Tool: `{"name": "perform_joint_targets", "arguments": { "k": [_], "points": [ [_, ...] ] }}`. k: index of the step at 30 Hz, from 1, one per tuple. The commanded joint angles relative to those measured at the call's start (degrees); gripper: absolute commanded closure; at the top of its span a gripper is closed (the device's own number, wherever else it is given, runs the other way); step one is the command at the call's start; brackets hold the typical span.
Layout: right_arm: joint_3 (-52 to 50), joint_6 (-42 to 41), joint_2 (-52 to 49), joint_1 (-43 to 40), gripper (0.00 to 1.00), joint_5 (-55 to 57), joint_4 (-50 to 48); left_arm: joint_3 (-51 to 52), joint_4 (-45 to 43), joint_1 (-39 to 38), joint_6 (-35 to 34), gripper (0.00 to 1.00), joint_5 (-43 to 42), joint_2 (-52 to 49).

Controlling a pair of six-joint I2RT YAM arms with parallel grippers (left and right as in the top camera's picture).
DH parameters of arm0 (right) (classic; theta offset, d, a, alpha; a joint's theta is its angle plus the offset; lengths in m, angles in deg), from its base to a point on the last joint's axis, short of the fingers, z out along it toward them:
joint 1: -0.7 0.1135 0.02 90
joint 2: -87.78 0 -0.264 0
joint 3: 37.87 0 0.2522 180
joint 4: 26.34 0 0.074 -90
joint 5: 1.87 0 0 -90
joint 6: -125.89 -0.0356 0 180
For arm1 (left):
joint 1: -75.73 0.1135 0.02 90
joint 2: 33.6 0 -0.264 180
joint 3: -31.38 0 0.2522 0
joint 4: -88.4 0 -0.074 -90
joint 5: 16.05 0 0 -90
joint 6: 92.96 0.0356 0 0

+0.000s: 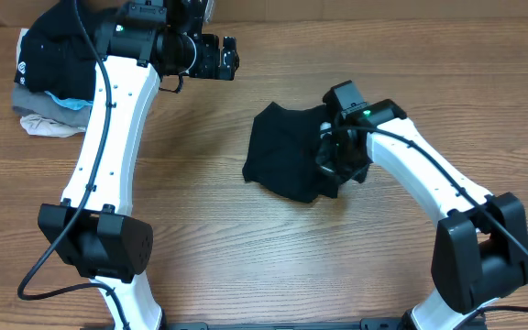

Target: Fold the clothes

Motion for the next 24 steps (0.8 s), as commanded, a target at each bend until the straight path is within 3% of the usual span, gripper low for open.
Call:
{"name": "perform_joint_targets", "arguments": {
  "k": [1, 6, 7, 8, 9, 10, 15, 24],
  "points": [
    [0.2, -0.2, 1.6, -1.9, 0.96, 2.3, 4.2, 0.0, 0.4, 0.0, 1.6, 0.00, 0.4, 0.4],
    [-1.9, -0.2, 1.5, -2.3, 0.96, 2.5, 5.1, 0.0, 1.0, 0.0, 1.6, 0.00, 1.6, 0.4],
    [-2.5, -0.3, 1.5, -2.3, 0.92, 2.5, 4.8, 0.0, 1.2, 0.0, 1.6, 0.00, 1.9, 0.4],
    [-3.3, -0.3, 1.5, -2.3, 0.83, 2.5, 4.4, 0.0, 1.4, 0.0, 1.7, 0.00, 2.1, 0.4],
    [-4.4, -0.5, 1.5, -2.3, 0.57, 2.5, 4.1, 0.0, 1.6, 0.0, 2.6, 0.00, 2.1, 0.4],
    [-4.5, -0.5, 1.5, -2.4, 0.54, 2.4, 4.2, 0.0, 1.6, 0.0, 2.7, 0.00, 2.3, 0.4],
    [-2.4, 0.3, 2.7, -4.7, 0.50, 2.2, 5.2, 0.0, 1.6, 0.0, 2.8, 0.00, 2.3, 0.4],
    [2.1, 10.8, 8.5, -16.8, 0.48, -3.8, 6.3, 0.0, 1.7, -2.9, 2.8, 0.00, 2.2, 0.1]
  ]
}}
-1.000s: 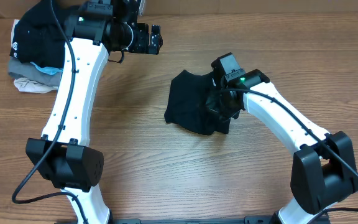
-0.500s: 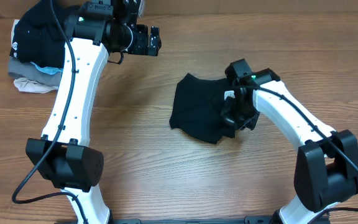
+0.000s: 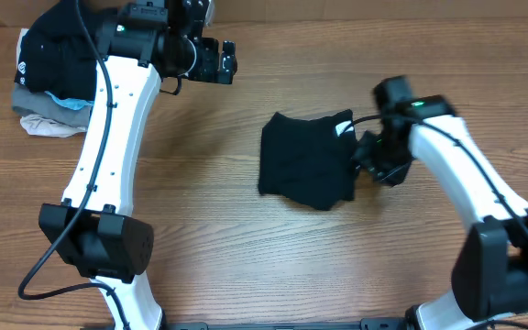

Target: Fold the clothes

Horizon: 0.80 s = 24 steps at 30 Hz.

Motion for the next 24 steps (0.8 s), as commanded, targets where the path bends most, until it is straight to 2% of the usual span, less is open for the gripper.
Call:
{"name": "perform_joint_targets", "arguments": {
  "k": [1, 4, 8, 10, 19, 24],
  "points": [
    [3.8, 5.8, 4.5, -5.8, 0.46, -3.8, 0.2, 0.0, 0.2, -3.3, 1.1, 0.00, 0.5, 0.1],
    [6.8, 8.4, 5.4, -11.2, 0.42, -6.5, 1.7, 0.0, 0.2, -7.1, 0.7, 0.00, 0.6, -0.8],
    [10.0, 15.5, 5.4, -16.3, 0.34, -14.7, 3.3, 0.0, 0.1, -12.9, 0.7, 0.00, 5.2, -2.6],
    [10.2, 16.6, 5.4, -17.4, 0.31, -13.8, 4.3, 0.0, 0.0, -15.6, 0.1, 0.00, 5.9, -3.8],
    [10.1, 16.5, 5.4, -26.9, 0.29, -11.8, 4.0, 0.0, 0.6, -25.5, -4.2, 0.00, 5.3, -11.6],
    [10.1, 17.3, 5.4, -31.2, 0.29, -11.8, 4.2, 0.0, 5.3, -28.2, -4.3, 0.00, 6.1, -15.0]
  ]
}}
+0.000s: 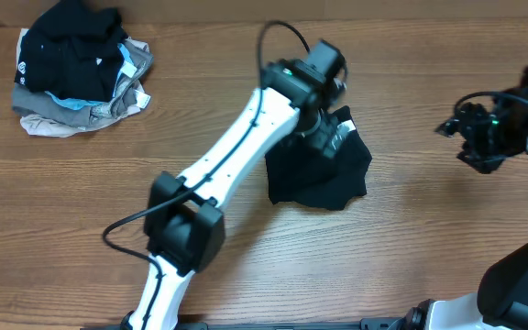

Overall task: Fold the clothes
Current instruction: 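Grasp the folded black shirt bundle with the left gripper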

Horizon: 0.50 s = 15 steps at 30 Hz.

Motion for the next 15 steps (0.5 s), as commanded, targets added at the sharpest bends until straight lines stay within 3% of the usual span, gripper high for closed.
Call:
{"name": "perform_joint_targets", "arguments": {
  "k": [1, 8, 15],
  "points": [
    [1.3, 2.0, 1.7, -1.2, 0.29, -0.3, 0.0, 0.0, 2.5, -1.0, -1.2, 0.00, 0.9, -2.4],
    [1.2, 2.0, 1.7, -1.3, 0.28, -0.3, -0.5, 0.0, 7.3, -0.5, 3.0, 0.00, 1.3, -7.9],
    [1.2, 2.0, 1.7, -1.3, 0.28, -0.3, -0.3, 0.0, 8.7, 2.1, 4.9, 0.00, 12.9, -12.7]
  ]
}}
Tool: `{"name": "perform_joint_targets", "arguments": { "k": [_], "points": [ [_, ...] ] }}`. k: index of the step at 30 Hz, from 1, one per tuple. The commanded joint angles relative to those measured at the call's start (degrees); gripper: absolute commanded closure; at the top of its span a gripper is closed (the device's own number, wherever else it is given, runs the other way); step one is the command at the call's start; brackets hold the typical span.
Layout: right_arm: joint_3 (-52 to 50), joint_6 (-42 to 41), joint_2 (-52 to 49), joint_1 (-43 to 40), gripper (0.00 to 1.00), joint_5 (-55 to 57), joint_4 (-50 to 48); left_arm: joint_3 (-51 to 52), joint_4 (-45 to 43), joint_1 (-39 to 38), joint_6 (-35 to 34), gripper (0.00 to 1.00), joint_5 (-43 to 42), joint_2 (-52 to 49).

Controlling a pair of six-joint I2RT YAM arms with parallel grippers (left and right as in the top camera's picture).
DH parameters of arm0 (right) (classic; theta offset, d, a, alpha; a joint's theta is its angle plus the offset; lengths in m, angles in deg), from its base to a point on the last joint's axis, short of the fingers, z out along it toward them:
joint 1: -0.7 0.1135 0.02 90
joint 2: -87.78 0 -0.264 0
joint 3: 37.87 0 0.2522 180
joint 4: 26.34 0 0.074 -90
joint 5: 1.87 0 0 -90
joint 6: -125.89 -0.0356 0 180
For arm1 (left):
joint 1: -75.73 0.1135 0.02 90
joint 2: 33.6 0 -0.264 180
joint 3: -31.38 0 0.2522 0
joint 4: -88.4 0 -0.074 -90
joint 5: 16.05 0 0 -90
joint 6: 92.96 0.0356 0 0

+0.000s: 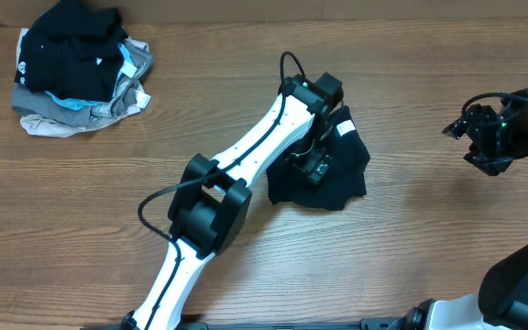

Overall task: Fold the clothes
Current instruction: 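Grasp the folded black shirt bundle with the left gripper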

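A black garment [342, 179] lies folded into a rough square in the middle of the table, a white label showing at its upper edge. My left arm reaches across from the near side, and my left gripper [311, 167] is down on the garment's left half. Its dark fingers blend into the cloth, so their state is unclear. My right gripper [466, 142] hangs at the far right, well away from the garment, open and holding nothing.
A pile of unfolded clothes [76, 64], black, light blue and beige, sits at the back left corner of the wooden table [81, 211]. The left arm's white links cross the table's middle diagonally.
My left gripper has moved from the garment's upper edge down onto its left half, and the arm's elbow has shifted right. The garment and right gripper are nearly where they were.
First my right gripper was on the garment's right side while my left gripper hung at the back by the pile. Then the garment lay further right and flatter, the right gripper at its edge. Later the right gripper stood away at far right, and the left had reached the garment.
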Motion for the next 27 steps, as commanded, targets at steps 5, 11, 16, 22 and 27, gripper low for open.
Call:
{"name": "perform_joint_targets", "arguments": {
  "k": [5, 11, 16, 22, 27],
  "points": [
    [1.2, 0.4, 1.7, 0.1, 0.28, -0.3, 0.0, 0.0, -1.0, 5.7, 3.7, 0.00, 13.3, -4.8],
    [1.2, 0.4, 1.7, 0.1, 0.27, -0.3, -0.1, -0.1, -7.5, 11.6, 7.3, 0.00, 16.2, -5.1],
    [1.2, 0.4, 1.7, 0.1, 0.26, -0.3, -0.3, -2.8, -9.5, 15.1, 12.1, 0.00, 16.1, -5.1],
    [1.2, 0.4, 1.7, 0.1, 0.24, -0.3, -0.8, -20.4, 2.5, 15.0, 12.1, 0.00, 12.9, -4.9],
    [1.2, 0.4, 1.7, 0.1, 0.23, -0.3, -0.7, -33.1, 7.0, 12.5, 12.7, 0.00, 3.1, -4.4]
  ]
}}
